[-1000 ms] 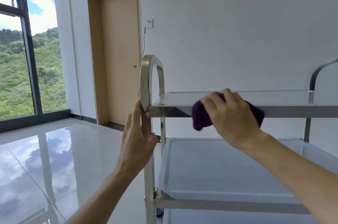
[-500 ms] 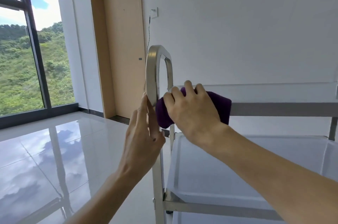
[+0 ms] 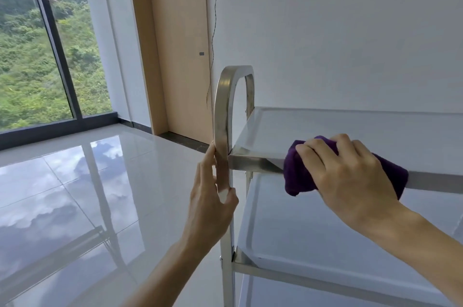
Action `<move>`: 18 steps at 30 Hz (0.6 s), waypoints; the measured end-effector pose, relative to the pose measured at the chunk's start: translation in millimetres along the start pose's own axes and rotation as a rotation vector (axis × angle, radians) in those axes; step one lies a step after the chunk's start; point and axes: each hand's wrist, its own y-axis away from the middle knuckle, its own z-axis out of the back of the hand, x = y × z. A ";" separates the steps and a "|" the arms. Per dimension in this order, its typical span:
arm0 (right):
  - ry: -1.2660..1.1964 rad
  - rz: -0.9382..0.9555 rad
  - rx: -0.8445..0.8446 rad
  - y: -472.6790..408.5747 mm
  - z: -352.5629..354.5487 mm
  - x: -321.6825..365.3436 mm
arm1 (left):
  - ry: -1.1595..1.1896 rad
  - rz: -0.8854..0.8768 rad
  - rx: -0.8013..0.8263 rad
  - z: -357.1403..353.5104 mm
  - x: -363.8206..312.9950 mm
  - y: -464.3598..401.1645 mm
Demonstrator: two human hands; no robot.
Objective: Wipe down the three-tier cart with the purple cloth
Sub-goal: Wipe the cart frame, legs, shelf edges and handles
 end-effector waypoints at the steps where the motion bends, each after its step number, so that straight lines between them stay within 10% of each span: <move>1: 0.009 -0.013 -0.008 8.5 -3.4 -11.0 | 0.000 0.000 0.010 -0.8 0.8 -1.0; 18: -0.015 -0.201 0.038 97.8 -6.6 -133.4 | -0.154 -0.015 0.041 14.0 -14.2 -11.6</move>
